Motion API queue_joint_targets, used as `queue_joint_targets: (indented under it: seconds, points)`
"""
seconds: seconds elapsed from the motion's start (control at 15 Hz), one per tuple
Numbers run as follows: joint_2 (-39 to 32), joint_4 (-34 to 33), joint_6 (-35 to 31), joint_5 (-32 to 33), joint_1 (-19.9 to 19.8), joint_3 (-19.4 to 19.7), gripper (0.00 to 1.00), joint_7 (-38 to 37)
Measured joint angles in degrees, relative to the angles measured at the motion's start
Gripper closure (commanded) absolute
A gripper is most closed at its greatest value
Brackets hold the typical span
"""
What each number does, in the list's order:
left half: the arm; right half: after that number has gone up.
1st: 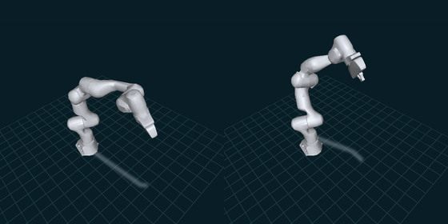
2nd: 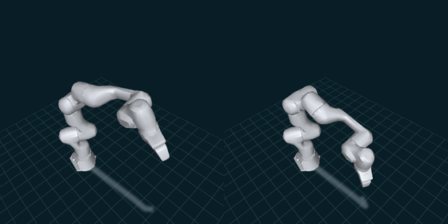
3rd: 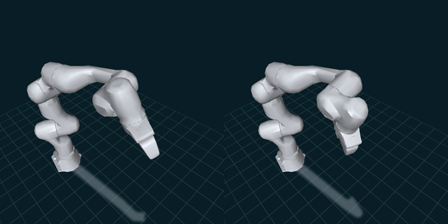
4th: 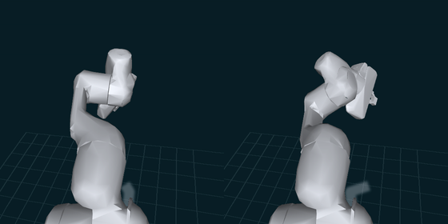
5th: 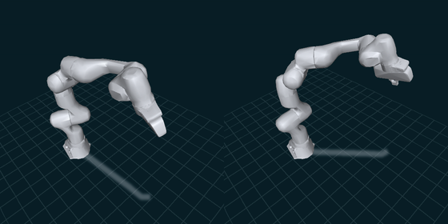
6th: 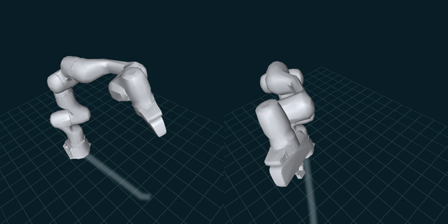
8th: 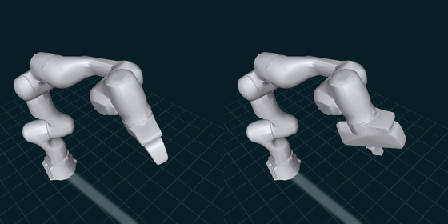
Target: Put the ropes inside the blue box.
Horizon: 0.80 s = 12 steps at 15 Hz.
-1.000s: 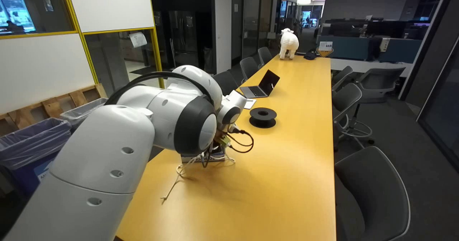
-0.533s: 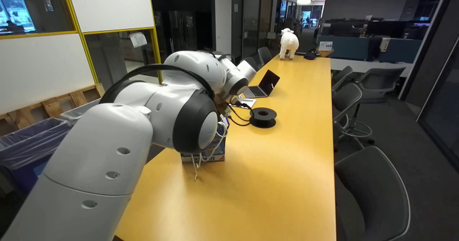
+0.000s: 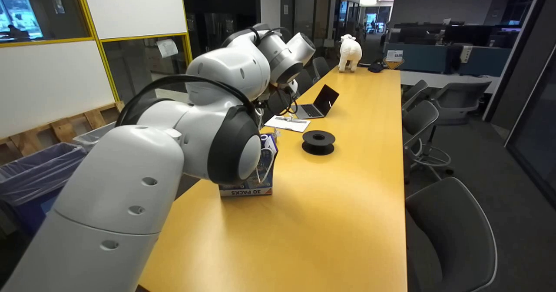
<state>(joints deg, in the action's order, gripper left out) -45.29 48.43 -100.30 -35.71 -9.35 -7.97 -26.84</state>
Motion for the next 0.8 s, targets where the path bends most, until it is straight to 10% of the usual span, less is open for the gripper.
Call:
queue_joint_targets:
  seconds: [0.8]
  points:
    - [-2.4,-9.4,-19.7,6.4,6.7,5.0,0.98,-21.7]
